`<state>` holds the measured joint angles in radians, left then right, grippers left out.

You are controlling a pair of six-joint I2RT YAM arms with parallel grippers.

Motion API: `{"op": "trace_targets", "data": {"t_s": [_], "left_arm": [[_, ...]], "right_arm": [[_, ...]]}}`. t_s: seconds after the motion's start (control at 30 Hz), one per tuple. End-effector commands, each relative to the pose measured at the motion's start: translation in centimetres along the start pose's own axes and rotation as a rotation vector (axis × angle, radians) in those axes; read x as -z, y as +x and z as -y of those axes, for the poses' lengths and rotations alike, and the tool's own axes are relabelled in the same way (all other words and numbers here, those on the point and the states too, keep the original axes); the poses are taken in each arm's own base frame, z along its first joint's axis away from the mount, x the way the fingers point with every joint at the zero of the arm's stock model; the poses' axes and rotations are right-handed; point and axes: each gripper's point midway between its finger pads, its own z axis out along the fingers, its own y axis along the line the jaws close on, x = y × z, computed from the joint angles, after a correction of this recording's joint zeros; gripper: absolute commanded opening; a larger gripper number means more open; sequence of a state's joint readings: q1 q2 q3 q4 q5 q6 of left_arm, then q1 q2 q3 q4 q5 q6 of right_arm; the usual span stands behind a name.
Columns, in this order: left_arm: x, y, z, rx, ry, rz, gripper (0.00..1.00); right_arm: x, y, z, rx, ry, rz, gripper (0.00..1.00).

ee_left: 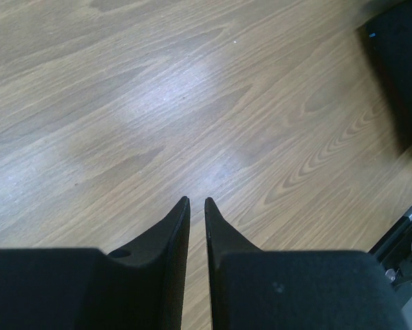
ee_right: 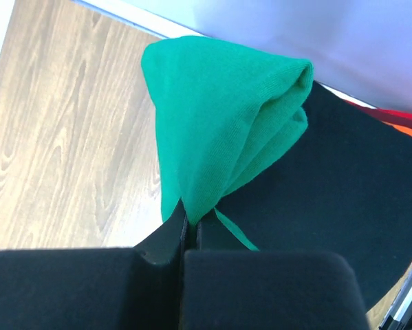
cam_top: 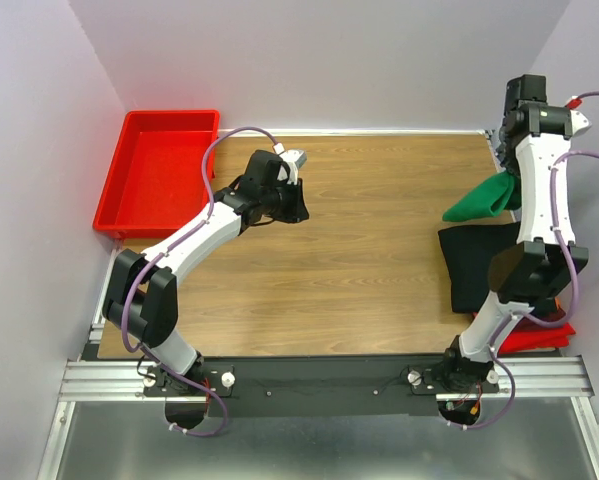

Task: Fold and stack the t-shirts
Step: Neatly place the folded tshirt to the corner

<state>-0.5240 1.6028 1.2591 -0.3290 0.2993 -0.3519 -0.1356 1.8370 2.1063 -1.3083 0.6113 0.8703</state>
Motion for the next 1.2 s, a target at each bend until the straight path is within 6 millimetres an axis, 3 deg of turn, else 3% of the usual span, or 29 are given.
{"op": "trace_targets", "data": {"t_s": [0.0,0.23,0.5,0.73,0.8,0.83,0.87,0.9,0.93,1.07,1.17], "left_arm": [[0.3,-0.4,0.7,-0.010,0.028,0.016,0.22],[0.1,-0.2,0.7,-0.007,0.031,0.011,0.22],[-0.2,0.3,1.0,-0.007,0.048,-0.001,0.22],[-0.8,1.4,2.1,-0.022,0.067,-0.028,0.22],[-0.9,1.7,2.4,-0.027,0.075,-0.036,0.22],[-1.0,1.8,2.6,-0.029,0.079,-0.037,0.22],[-1.0,1.9,2.8,-0.033,0.085,-0.039,0.22],[-1.0,2.0,2.9,-0.035,0.086,-0.040,0.22],[-1.0,2.0,2.9,-0.035,0.088,-0.039,0.22],[-1.1,2.3,2.9,-0.037,0.090,-0.043,0.22],[-1.1,2.2,2.9,-0.041,0.092,-0.040,0.22]], "right_arm": [[2.5,-2.4,1.9,-0.036,-0.013,0.047,0.00],[4.5,-2.3,4.6,-0.058,-0.013,0.054,0.00],[5.2,0.1,8.2,-0.051,0.023,0.038,0.00],[4.3,4.4,11.2,-0.016,0.076,-0.040,0.00],[4.4,5.9,12.3,-0.010,0.077,-0.072,0.08],[4.6,6.3,12.7,-0.010,0.074,-0.077,0.19],[4.8,7.1,13.6,-0.007,0.071,-0.089,0.54],[5.2,7.5,14.0,0.002,0.054,-0.098,0.69],[5.7,8.0,14.9,0.010,0.047,-0.101,0.98],[7.5,7.9,15.4,0.010,-0.042,-0.083,1.00],[8.1,7.3,13.6,0.009,-0.158,-0.066,1.00]]}}
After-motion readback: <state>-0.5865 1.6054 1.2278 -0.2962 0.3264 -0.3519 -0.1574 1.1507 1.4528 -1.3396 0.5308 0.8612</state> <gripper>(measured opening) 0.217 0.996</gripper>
